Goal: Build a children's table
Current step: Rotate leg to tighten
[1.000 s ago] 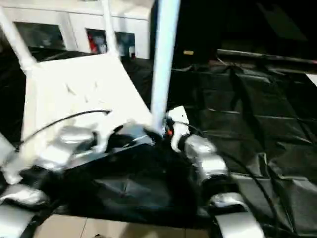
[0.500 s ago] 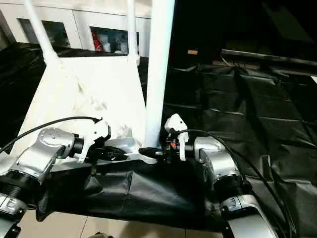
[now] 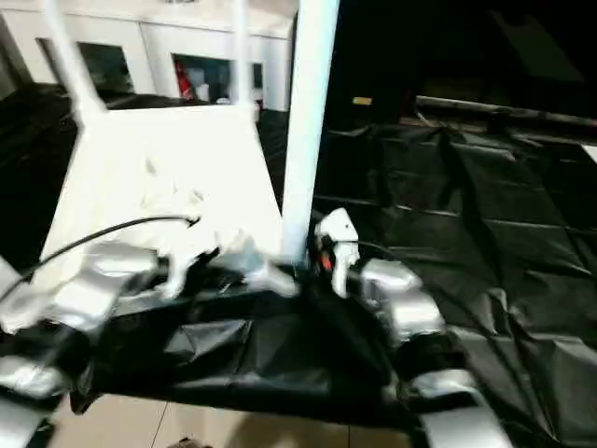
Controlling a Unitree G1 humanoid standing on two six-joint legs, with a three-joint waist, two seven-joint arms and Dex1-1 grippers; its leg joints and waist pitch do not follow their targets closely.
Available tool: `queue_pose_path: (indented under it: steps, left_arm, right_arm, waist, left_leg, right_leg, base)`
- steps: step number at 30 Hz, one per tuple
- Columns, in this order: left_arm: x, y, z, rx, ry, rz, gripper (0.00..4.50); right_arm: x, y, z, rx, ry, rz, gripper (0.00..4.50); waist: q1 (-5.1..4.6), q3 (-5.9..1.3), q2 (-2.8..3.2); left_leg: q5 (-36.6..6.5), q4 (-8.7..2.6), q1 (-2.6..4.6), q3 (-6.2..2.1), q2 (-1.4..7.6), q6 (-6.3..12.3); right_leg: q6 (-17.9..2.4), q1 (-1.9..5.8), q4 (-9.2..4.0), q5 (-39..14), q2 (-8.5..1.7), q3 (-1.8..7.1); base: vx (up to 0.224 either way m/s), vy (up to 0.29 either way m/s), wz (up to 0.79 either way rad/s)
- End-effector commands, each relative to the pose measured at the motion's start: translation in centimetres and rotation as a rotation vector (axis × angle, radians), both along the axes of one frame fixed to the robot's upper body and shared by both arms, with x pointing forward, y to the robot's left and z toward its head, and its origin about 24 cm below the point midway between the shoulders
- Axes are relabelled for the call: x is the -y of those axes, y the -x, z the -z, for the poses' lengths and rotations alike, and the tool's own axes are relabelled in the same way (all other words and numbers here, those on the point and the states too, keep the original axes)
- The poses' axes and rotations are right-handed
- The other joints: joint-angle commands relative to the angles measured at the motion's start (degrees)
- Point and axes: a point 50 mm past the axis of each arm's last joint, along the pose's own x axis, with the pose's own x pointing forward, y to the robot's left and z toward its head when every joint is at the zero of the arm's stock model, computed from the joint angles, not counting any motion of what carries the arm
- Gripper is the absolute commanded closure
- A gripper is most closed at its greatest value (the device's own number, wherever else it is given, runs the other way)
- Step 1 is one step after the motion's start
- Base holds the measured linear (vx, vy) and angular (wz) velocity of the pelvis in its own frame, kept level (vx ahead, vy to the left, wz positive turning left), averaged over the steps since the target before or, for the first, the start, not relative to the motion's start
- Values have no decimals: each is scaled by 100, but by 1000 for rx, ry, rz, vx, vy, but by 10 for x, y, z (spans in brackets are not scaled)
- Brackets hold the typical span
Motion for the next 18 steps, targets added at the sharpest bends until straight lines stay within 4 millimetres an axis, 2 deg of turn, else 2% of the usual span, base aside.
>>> queue_pose_path:
  steps: [1,2,3,4,6,8,12,14,17,18]
  left_arm:
    - [14,-12,-6,51,59,-161,450]
    - [20,-14,-6,60,66,-183,450]
    - [30,-14,-6,57,89,-192,450]
    - [37,-12,-5,51,100,-172,450]
    - [40,-11,-5,52,101,-164,450]
    - [42,-9,-4,41,104,-129,450]
    - [35,-5,-4,35,96,-67,450]
    - [27,-1,-3,23,88,-11,450]
    - [18,4,-2,8,75,48,450]
    - [11,9,-1,-9,62,94,450]
  right_arm:
    - [-26,6,14,-52,31,34,191]
    - [-33,6,15,-60,29,60,191]
    - [-47,8,15,-67,21,58,191]
    - [-58,10,14,-57,37,27,191]
    - [-62,10,14,-52,50,14,191]
    - [-68,11,11,-20,43,-29,191]
    - [-64,10,5,6,12,-85,191]
    - [-55,8,2,17,-5,-121,121]
    - [-47,8,-1,33,8,-170,115]
    - [-40,10,-2,44,25,-237,93]
  waist:
    - [-32,-307,17]
    - [-43,-313,-9]
    - [-38,-318,15]
    - [-38,-331,0]
    - [-26,-352,-6]
    - [-16,-348,4]
    - [-20,-336,16]
    - [-26,-344,2]
    - [-73,-348,5]
    - [-90,-346,-3]
  left_leg:
    - [-1334,-429,168,-121,233,-159]
    - [-1223,-423,145,-115,228,-116]
    - [-1165,-418,146,-114,220,-100]
    - [-1026,-405,137,-106,214,-36]
    - [-835,-384,116,-102,199,118]
    - [-815,-377,114,-97,201,217]
    - [-991,-399,125,-105,220,184]
    - [-1013,-399,117,-110,219,204]
    - [-863,-390,93,-108,220,295]
    - [-829,-381,78,-114,214,350]
  right_leg:
    - [-1139,126,-496,-1057,-424,199]
    - [-1144,141,-486,-815,-410,195]
    - [-1146,140,-477,-710,-405,195]
    - [-1172,158,-457,-439,-399,191]
    - [-1189,193,-436,-141,-398,183]
    - [-1187,191,-442,-103,-402,181]
    - [-1183,180,-467,-386,-403,178]
    - [-1185,193,-461,-404,-408,175]
    - [-1265,207,-429,-77,-396,166]
    - [-1290,231,-423,-29,-397,155]
  base:
    - [0,0,0]
    - [0,0,0]
    - [0,0,0]
    - [0,0,0]
    - [0,0,0]
    - [0,0,0]
    - [0,0,0]
    - [0,0,0]
    - [0,0,0]
    - [0,0,0]
